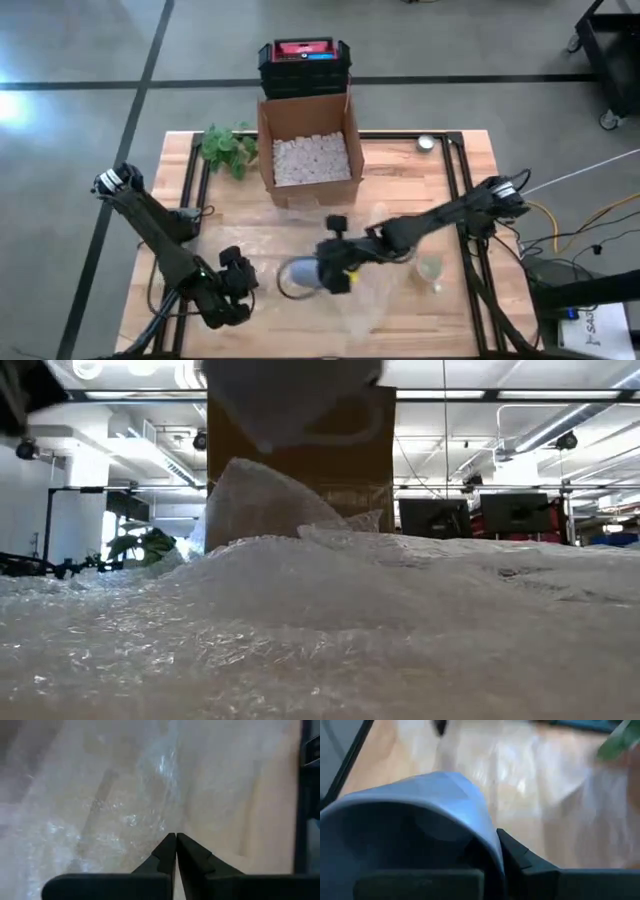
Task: Wrap mug
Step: Wrap the blue mug using the left bubble wrap
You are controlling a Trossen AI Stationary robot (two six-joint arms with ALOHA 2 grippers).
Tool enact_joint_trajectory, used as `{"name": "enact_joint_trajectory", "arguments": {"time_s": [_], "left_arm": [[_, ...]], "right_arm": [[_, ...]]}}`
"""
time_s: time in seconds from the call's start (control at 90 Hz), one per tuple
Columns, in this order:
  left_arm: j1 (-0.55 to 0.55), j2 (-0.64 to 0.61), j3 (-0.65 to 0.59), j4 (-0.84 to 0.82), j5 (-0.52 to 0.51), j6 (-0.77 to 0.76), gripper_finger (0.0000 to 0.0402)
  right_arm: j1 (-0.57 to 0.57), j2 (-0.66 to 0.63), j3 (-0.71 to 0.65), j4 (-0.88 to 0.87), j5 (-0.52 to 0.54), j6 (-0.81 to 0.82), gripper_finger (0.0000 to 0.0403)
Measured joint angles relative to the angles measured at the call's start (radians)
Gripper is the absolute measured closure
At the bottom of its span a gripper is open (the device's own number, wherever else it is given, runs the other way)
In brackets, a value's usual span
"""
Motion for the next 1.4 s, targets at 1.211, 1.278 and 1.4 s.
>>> {"name": "enact_joint_trajectory", "arguments": {"time_s": [1.211,1.278,1.4], "left_arm": [[0.000,-0.114,0.077,-0.172,-0.078,0.024,0.0402],[0.000,-0.114,0.077,-0.172,-0.078,0.024,0.0402],[0.000,-0.114,0.077,-0.172,-0.078,0.024,0.0402]], "right_arm": [[-0.186,0.650,0.797,-0.210,-0.129,0.075,0.0229],[-0.192,0.650,0.806,-0.198,-0.128,0.078,0.0208],[-0.192,0.649,0.836,-0.180,-0.150,0.066,0.0181]]}}
